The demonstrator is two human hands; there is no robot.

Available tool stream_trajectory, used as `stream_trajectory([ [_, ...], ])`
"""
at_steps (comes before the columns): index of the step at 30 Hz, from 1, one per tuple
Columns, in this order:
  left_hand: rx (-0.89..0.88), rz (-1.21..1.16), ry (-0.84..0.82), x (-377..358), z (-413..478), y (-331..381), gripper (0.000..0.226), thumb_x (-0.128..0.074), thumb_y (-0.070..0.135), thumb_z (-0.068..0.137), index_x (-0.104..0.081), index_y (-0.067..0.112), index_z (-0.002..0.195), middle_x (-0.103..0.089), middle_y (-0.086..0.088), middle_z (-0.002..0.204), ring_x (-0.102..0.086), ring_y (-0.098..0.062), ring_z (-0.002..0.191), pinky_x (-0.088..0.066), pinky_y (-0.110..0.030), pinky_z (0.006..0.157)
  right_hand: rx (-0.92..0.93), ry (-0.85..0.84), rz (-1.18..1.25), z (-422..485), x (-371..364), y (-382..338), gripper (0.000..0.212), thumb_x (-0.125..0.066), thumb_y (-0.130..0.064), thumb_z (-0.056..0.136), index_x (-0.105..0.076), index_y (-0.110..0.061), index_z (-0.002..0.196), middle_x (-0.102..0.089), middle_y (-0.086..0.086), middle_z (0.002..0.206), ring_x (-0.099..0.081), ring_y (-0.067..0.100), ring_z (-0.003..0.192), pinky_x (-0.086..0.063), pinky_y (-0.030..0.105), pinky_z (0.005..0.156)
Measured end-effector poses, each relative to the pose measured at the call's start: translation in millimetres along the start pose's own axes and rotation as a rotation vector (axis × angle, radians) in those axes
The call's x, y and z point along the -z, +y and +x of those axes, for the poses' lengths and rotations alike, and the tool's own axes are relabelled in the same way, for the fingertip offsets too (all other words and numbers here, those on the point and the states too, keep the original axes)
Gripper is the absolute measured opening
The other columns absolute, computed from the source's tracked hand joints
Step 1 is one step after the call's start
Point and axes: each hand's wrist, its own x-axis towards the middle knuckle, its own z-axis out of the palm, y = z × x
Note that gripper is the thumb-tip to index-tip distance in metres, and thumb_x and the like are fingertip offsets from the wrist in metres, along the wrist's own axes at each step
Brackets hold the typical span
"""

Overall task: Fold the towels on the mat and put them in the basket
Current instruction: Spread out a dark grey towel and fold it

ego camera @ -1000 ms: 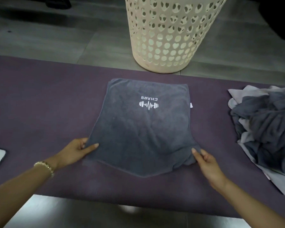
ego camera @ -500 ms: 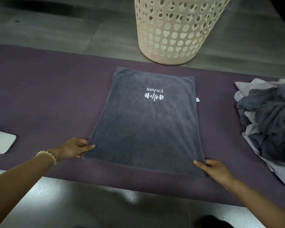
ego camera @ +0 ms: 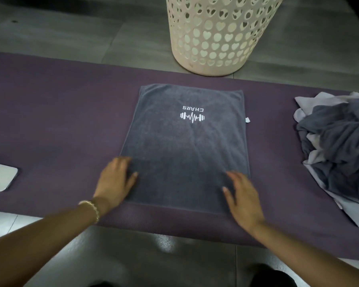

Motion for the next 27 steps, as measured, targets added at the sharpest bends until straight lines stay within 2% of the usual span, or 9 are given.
stream_trajectory([
  [3, -0.408, 0.187, -0.141, -36, -4, 32, 0.059, -0.019, 0.050, 0.098, -0.033, 0.017, 0.145, -0.039, -0.006, 0.149, -0.031, -0.024, 0.136, -0.019, -0.043, 0.110, 0.198, -0.240, -0.080, 4, -39, -33, 0.057, -0.023, -0.045, 0.100, -0.029, -0.016, 0.148, -0.026, -0.001, 0.155, -0.020, 0.017, 0.143, -0.009, 0.034, 0.115],
  [5, -0.456, 0.236, -0.230, -57, -1, 43, 0.059, -0.011, 0.050, 0.099, -0.013, 0.023, 0.152, -0.019, 0.000, 0.158, -0.009, -0.020, 0.146, -0.014, -0.047, 0.112, 0.242, -0.334, -0.148, 5, -58, -44, 0.058, -0.008, -0.048, 0.101, -0.015, -0.019, 0.150, -0.016, -0.004, 0.157, -0.015, 0.015, 0.144, -0.002, 0.033, 0.115],
  [7, -0.397, 0.244, -0.286, -67, 3, 47, 0.060, -0.006, 0.053, 0.099, -0.003, 0.026, 0.152, -0.010, 0.003, 0.159, 0.007, -0.017, 0.147, -0.015, -0.052, 0.111, 0.273, -0.384, -0.213, 7, -64, -40, 0.056, -0.009, -0.048, 0.101, -0.018, -0.020, 0.149, -0.019, -0.004, 0.155, -0.020, 0.016, 0.142, -0.006, 0.035, 0.114],
  [10, -0.367, 0.255, -0.316, -70, 5, 39, 0.060, -0.008, 0.056, 0.098, -0.009, 0.028, 0.152, -0.011, 0.006, 0.159, -0.005, -0.021, 0.147, -0.018, -0.059, 0.109, 0.325, -0.398, -0.278, 7, -54, -5, 0.058, -0.022, -0.051, 0.098, -0.024, -0.024, 0.150, -0.023, -0.006, 0.156, -0.017, 0.016, 0.144, -0.011, 0.039, 0.114],
  [13, -0.407, 0.298, -0.299, -64, -1, 17, 0.060, -0.016, 0.056, 0.097, -0.015, 0.030, 0.151, -0.020, 0.004, 0.157, -0.016, -0.024, 0.144, -0.015, -0.062, 0.109, 0.247, -0.359, -0.289, -2, -32, 33, 0.059, -0.015, -0.053, 0.099, -0.024, -0.024, 0.150, -0.026, -0.005, 0.156, -0.017, 0.016, 0.145, -0.011, 0.038, 0.117],
  [19, -0.391, 0.258, -0.240, -51, -8, -22, 0.067, -0.027, 0.059, 0.092, -0.011, 0.033, 0.151, -0.021, -0.001, 0.157, -0.005, -0.021, 0.147, -0.010, -0.059, 0.111, 0.187, -0.350, -0.282, -11, -8, 69, 0.061, -0.012, -0.054, 0.099, -0.014, -0.024, 0.152, -0.005, -0.011, 0.160, -0.013, 0.014, 0.146, -0.005, 0.035, 0.119],
  [22, -0.598, 0.182, -0.230, -48, -14, -14, 0.071, -0.035, 0.066, 0.089, -0.030, 0.027, 0.148, -0.029, -0.003, 0.154, -0.022, -0.023, 0.142, -0.014, -0.054, 0.112, 0.313, -0.360, -0.199, -12, -7, 51, 0.060, -0.023, -0.059, 0.097, -0.031, -0.027, 0.148, -0.022, -0.010, 0.156, -0.019, 0.014, 0.144, -0.010, 0.035, 0.118],
  [24, -0.741, 0.127, -0.229, -51, -24, -10, 0.063, -0.038, 0.063, 0.090, -0.044, 0.026, 0.141, -0.044, -0.001, 0.144, -0.036, -0.020, 0.133, -0.019, -0.042, 0.114, 0.440, -0.383, -0.128, -16, -11, 37, 0.057, -0.031, -0.062, 0.095, -0.043, -0.031, 0.140, -0.037, -0.008, 0.148, -0.030, 0.012, 0.137, -0.019, 0.030, 0.114],
  [27, -0.737, 0.023, -0.161, -54, -26, -6, 0.048, -0.029, 0.052, 0.098, -0.057, 0.027, 0.129, -0.061, 0.002, 0.124, -0.046, -0.015, 0.115, -0.025, -0.029, 0.107, 0.502, -0.358, -0.085, -20, -20, 28, 0.051, -0.032, -0.059, 0.095, -0.057, -0.031, 0.129, -0.047, -0.007, 0.135, -0.041, 0.012, 0.125, -0.025, 0.026, 0.106],
])
